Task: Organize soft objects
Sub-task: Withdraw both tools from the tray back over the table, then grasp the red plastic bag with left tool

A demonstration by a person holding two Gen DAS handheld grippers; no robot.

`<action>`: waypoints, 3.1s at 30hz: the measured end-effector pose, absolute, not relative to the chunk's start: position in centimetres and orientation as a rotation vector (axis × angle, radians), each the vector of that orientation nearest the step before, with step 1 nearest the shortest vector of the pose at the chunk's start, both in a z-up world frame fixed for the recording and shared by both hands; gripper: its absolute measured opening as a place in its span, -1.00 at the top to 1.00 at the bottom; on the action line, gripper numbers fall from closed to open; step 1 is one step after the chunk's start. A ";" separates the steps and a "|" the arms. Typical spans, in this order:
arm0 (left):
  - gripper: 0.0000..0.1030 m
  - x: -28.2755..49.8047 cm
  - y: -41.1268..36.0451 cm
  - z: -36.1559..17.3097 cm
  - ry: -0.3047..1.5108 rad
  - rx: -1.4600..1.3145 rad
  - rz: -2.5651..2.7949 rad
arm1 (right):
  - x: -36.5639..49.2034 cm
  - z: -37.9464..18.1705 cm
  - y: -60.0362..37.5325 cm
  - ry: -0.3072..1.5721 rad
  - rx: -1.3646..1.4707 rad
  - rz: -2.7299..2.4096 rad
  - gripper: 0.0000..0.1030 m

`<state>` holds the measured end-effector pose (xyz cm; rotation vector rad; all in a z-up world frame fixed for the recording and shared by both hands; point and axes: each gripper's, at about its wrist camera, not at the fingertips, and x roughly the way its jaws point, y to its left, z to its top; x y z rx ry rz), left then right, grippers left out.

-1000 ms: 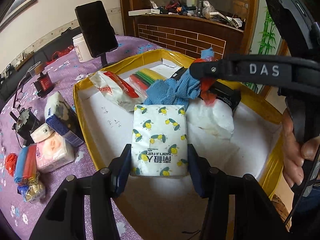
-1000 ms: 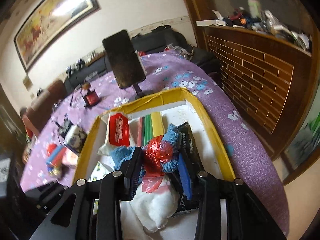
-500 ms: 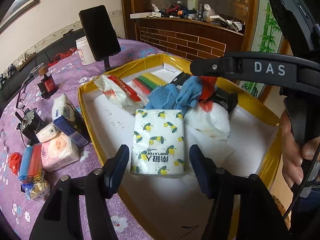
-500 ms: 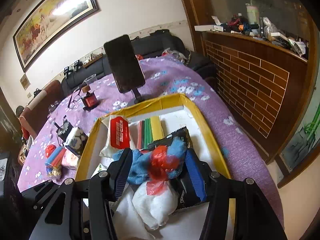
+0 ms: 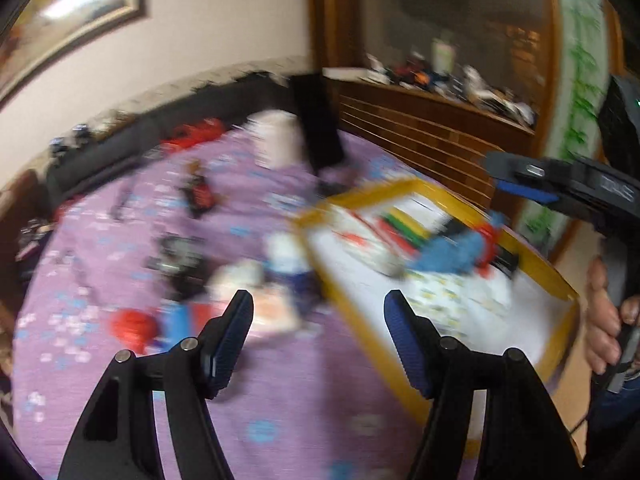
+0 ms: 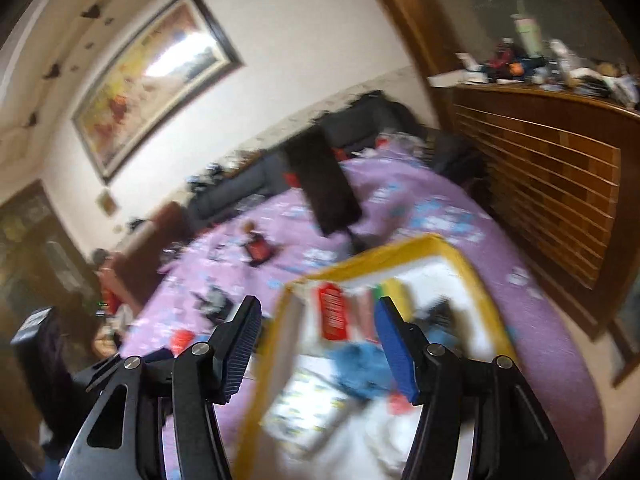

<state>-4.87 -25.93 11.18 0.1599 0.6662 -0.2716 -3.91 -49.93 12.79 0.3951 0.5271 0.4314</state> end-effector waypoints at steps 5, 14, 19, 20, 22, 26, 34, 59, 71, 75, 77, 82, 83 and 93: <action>-0.30 -4.3 -21.3 14.0 0.597 0.164 -0.133 | -3.6 14.3 -46.6 0.468 0.403 0.633 -0.47; -0.30 -2.8 -18.9 17.5 0.501 0.241 -0.078 | -4.8 13.6 -41.1 0.462 0.326 0.863 -0.47; -0.30 -3.9 -20.9 21.5 0.436 0.299 -0.133 | -7.8 14.6 -43.5 0.397 0.356 0.809 -0.47; -0.30 -4.0 -21.3 22.1 0.427 0.303 -0.147 | -8.2 14.8 -44.1 0.388 0.360 0.792 -0.47; -0.31 -4.5 -22.9 24.3 0.388 0.310 -0.187 | -9.5 15.5 -45.6 0.371 0.374 0.759 -0.47; -0.30 -5.6 -26.2 27.9 0.335 0.287 -0.275 | -12.2 17.5 -48.7 0.325 0.401 0.678 -0.47; -0.31 -10.4 -35.6 34.7 0.314 0.309 -0.429 | -17.7 22.6 -54.4 0.250 0.422 0.561 -0.47; -0.41 -7.6 -16.0 22.3 0.680 -0.086 -0.168 | -11.3 13.8 -42.0 0.547 0.278 0.690 -0.47; -0.40 2.2 -6.0 5.5 0.931 -0.382 -0.002 | -7.6 6.9 -32.1 0.720 0.116 0.797 -0.47; -0.35 5.1 -6.0 3.6 0.962 -0.377 0.005 | -6.8 6.6 -32.3 0.716 0.122 0.785 -0.47; 0.12 5.6 -6.1 2.7 0.975 -0.388 -0.002 | -6.1 6.4 -32.5 0.733 0.114 0.779 -0.47; 0.41 5.7 -6.7 1.6 0.970 -0.404 -0.041 | -5.1 6.3 -32.8 0.773 0.118 0.755 -0.47; 0.41 5.0 -6.8 1.9 0.957 -0.383 -0.036 | -5.0 6.3 -32.8 0.781 0.120 0.750 -0.47; 0.40 -3.6 -4.6 3.4 0.884 -0.264 0.004 | -3.8 5.7 -28.9 0.850 0.111 0.722 -0.47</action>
